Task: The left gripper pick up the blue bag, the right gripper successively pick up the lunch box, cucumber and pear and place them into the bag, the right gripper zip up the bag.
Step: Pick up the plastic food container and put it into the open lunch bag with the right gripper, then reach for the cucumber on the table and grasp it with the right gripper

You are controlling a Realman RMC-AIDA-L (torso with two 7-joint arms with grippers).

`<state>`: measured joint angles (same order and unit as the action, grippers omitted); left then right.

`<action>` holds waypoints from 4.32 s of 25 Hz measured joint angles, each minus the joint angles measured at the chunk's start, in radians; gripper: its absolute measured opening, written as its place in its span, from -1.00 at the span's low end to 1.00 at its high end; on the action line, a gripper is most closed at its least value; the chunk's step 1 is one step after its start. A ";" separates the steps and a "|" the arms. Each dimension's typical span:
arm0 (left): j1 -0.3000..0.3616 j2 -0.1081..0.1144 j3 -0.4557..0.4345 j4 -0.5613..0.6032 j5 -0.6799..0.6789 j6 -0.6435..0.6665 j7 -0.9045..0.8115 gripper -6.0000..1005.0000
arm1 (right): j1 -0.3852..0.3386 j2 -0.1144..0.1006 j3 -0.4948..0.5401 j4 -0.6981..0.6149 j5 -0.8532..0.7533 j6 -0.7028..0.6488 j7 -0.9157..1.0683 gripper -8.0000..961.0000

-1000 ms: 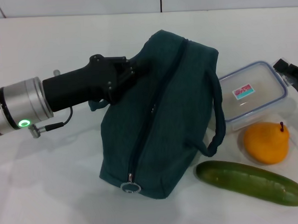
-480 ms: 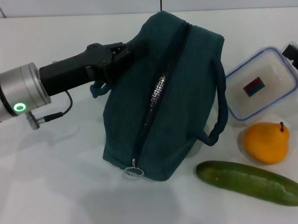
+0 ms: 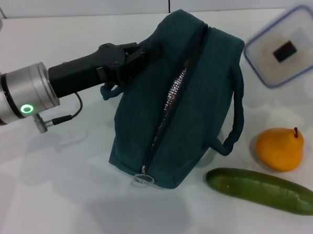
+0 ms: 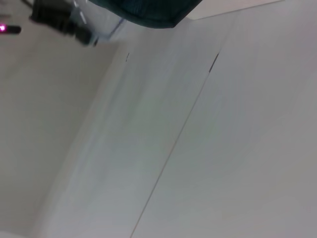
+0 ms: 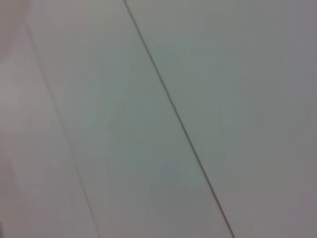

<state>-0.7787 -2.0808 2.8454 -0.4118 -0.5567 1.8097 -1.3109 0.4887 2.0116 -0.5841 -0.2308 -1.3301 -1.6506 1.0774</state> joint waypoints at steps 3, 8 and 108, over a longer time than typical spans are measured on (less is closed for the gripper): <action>0.000 -0.001 0.000 0.001 0.000 -0.005 0.002 -0.89 | 0.029 -0.001 -0.006 -0.051 0.023 -0.044 0.040 -0.74; 0.006 -0.003 0.000 0.002 -0.002 -0.031 0.008 -0.89 | 0.121 -0.001 -0.007 -0.089 0.028 -0.110 0.125 -0.73; 0.011 0.006 0.000 0.032 0.018 -0.093 0.026 -0.83 | -0.051 0.001 -0.433 -1.373 -0.509 -0.445 0.847 0.39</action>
<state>-0.7678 -2.0744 2.8455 -0.3803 -0.5385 1.7164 -1.2848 0.4376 2.0123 -1.0175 -1.6042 -1.8389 -2.0958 1.9247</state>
